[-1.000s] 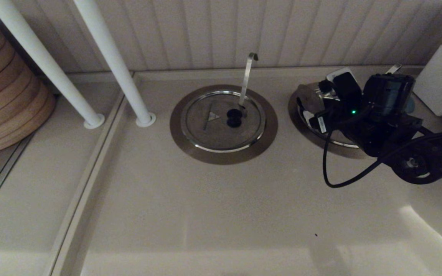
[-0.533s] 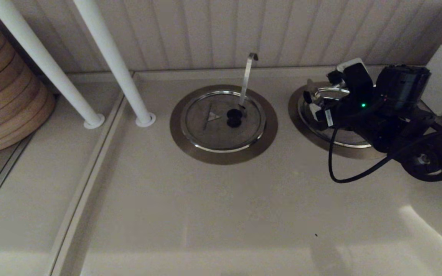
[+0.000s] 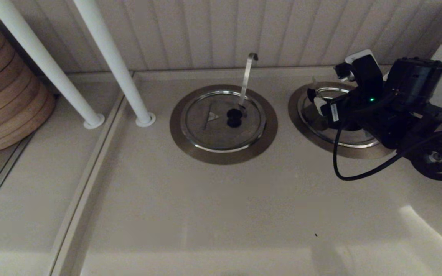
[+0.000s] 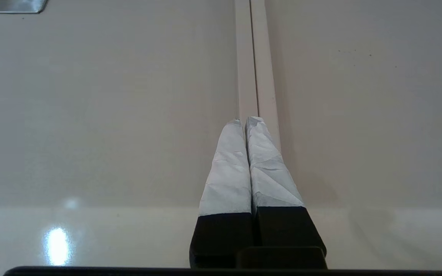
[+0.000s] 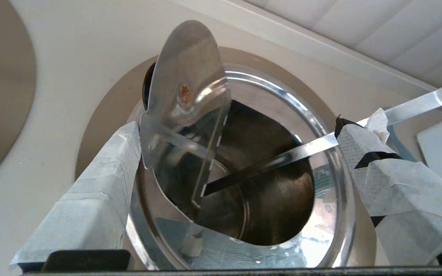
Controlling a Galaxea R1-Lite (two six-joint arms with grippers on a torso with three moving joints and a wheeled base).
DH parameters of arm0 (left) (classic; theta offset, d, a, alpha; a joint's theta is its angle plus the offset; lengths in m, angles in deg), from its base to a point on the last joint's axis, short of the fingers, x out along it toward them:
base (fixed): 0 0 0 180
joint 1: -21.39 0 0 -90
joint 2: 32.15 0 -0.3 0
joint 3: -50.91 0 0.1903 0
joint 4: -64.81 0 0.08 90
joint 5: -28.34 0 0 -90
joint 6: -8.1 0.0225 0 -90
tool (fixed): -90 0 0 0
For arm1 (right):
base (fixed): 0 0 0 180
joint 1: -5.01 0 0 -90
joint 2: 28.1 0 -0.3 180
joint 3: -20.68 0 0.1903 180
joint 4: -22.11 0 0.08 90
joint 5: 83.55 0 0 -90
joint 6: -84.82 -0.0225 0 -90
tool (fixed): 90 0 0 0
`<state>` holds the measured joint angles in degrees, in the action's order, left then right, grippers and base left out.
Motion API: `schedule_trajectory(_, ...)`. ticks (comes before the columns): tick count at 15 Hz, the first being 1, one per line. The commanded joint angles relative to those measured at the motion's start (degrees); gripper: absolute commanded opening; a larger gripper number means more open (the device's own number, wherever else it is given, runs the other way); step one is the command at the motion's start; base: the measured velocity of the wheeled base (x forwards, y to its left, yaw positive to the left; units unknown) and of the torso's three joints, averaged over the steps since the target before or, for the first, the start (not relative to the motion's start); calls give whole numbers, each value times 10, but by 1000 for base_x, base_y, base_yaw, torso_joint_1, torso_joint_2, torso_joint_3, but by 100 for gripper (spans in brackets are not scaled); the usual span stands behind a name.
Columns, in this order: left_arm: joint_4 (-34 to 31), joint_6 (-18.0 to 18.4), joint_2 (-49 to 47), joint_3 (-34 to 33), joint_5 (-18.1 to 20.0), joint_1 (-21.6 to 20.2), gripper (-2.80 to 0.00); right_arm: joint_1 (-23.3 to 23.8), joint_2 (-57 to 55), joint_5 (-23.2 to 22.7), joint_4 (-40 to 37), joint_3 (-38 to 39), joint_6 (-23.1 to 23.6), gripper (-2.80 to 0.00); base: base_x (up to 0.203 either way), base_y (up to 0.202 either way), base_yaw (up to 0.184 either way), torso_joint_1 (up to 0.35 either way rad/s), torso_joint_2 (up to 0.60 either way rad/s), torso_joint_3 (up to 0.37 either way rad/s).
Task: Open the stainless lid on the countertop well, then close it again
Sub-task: Close the lid
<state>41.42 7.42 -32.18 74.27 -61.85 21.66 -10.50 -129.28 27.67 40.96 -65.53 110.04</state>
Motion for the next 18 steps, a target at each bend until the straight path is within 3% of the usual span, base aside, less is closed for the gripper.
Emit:
schedule_trajectory(1, 0, 0, -1, 0, 0, 0, -280, 6, 3, 1, 2, -1, 2, 0, 0, 0, 0, 0, 0, 0)
schedule_trajectory(18, 0, 0, -1, 0, 0, 0, -280, 43, 36, 0, -3, -1, 11, 0, 0, 0, 0, 0, 0, 0)
